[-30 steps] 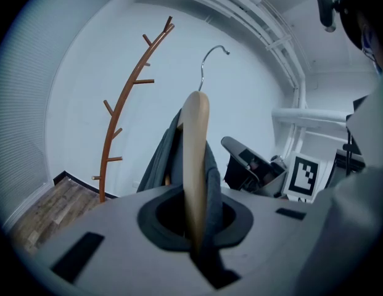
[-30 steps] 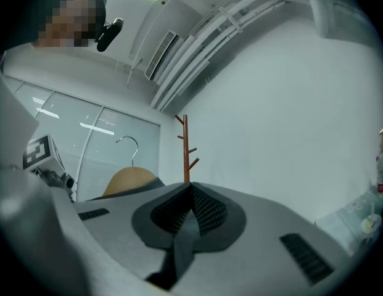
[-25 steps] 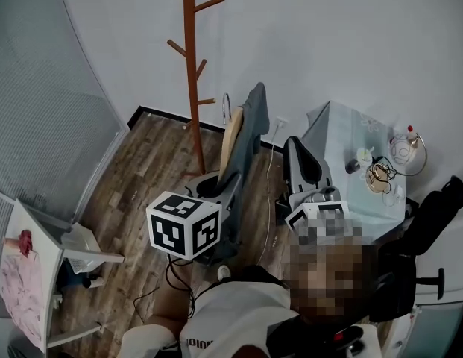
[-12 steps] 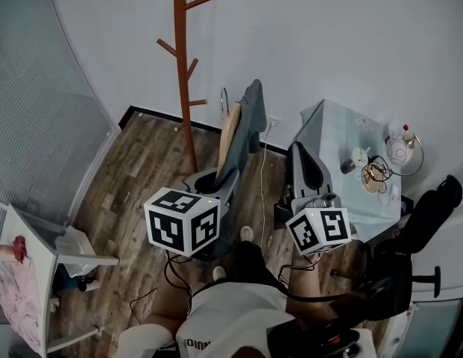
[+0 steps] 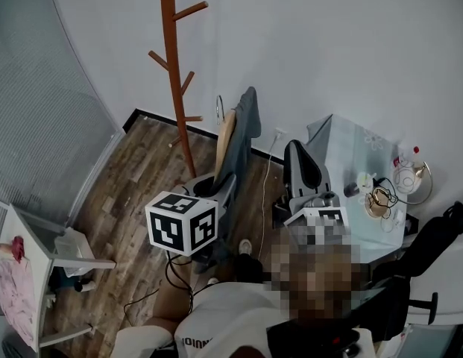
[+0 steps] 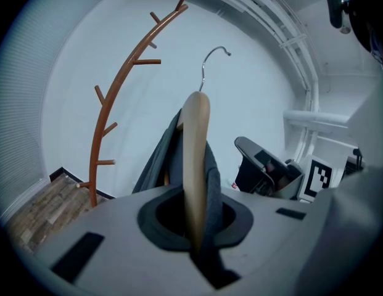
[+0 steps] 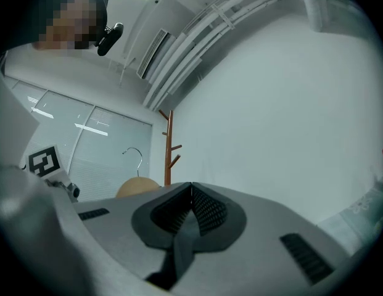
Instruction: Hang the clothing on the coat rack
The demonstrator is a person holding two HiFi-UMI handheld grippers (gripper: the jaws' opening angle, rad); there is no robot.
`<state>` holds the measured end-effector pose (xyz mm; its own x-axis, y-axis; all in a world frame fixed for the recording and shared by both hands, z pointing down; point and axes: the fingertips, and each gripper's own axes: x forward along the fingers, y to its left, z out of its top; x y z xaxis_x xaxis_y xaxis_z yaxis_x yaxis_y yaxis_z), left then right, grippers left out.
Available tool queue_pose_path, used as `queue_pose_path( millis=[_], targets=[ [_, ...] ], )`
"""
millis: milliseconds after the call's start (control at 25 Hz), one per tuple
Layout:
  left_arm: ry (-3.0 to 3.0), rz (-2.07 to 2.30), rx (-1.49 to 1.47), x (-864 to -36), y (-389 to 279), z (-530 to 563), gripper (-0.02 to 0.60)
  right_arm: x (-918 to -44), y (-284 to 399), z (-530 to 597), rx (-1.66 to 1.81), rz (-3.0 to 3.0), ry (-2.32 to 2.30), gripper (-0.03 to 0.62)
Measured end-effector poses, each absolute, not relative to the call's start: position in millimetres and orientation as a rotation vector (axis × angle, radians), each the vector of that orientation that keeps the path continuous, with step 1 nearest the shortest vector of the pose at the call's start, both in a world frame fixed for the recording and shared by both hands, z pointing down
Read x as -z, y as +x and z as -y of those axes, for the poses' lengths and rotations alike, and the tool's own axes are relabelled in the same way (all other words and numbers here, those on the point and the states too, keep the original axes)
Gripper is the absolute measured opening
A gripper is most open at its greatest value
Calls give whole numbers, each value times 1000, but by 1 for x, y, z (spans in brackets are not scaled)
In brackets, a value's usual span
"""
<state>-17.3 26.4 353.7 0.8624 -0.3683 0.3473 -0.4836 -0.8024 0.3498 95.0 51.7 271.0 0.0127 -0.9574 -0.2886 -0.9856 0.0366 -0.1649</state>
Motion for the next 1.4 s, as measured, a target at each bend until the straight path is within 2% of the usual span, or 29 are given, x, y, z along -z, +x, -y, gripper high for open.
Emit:
queue_pose_path(
  millis=[520,1400],
  targets=[
    [2537,775,-304,-351,51,33,25,-265,170,19,-99,-2088,-1859,20],
    [2456,952,-263,-357,79,115,25,-275,194,107,-4,-2160,-1775,20]
  ],
)
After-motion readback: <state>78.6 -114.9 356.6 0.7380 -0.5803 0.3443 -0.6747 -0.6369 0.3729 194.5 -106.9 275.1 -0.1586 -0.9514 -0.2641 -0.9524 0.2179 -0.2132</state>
